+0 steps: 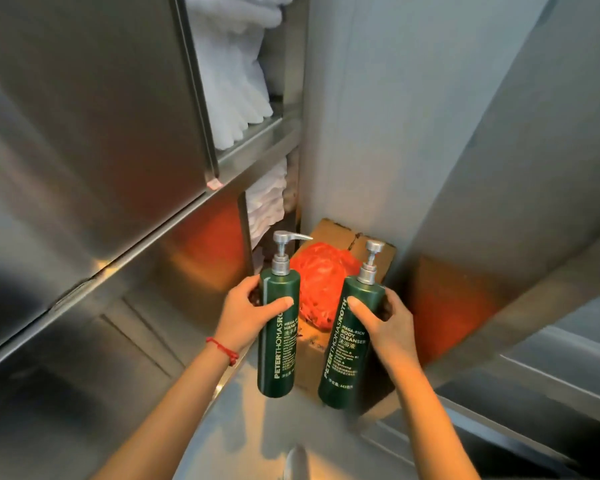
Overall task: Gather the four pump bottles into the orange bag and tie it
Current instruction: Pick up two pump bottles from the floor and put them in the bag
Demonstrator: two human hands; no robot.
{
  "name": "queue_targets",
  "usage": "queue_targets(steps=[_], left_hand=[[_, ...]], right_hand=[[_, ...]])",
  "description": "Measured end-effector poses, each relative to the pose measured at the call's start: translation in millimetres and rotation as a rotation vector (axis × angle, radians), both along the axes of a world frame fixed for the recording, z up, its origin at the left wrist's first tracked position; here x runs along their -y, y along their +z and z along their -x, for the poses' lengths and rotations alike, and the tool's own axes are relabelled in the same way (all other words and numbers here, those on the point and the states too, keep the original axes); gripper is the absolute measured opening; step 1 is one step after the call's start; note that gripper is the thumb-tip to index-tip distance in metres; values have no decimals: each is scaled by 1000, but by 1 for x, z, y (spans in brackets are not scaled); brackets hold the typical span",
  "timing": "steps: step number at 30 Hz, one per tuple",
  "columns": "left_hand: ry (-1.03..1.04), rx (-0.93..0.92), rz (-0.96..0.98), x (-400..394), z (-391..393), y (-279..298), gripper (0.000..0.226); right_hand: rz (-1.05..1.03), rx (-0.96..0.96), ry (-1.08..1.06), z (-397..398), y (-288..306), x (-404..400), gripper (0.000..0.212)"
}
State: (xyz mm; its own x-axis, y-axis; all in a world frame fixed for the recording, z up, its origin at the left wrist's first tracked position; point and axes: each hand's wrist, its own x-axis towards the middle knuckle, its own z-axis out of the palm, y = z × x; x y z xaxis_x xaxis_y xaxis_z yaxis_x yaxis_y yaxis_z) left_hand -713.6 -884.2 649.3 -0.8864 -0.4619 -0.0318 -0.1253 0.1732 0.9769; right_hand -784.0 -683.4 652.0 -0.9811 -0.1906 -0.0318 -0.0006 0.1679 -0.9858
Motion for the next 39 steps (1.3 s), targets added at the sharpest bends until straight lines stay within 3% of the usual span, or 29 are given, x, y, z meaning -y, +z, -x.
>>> queue_targets(steps=[6, 9, 16, 21, 28, 39], left_hand=[[-38, 29, -35, 24, 82, -16, 39], [-62, 65, -38, 36, 119, -30, 47], [-184, 152, -23, 61, 215, -70, 61], [-262, 187, -13, 68, 269, -104, 57], [-304, 217, 63, 67, 318, -164, 50], [-337, 197, 194, 65, 343, -242, 69]], right_hand=[[-68, 41, -71, 70, -21, 20, 48], [-98, 69, -116, 98, -36, 29, 56], [-100, 130, -244, 150, -68, 56, 52], [-124, 156, -304, 189, -99, 73, 58], [-181, 153, -358, 234, -155, 77, 58], [-261, 142, -352, 259, -230, 79, 66]])
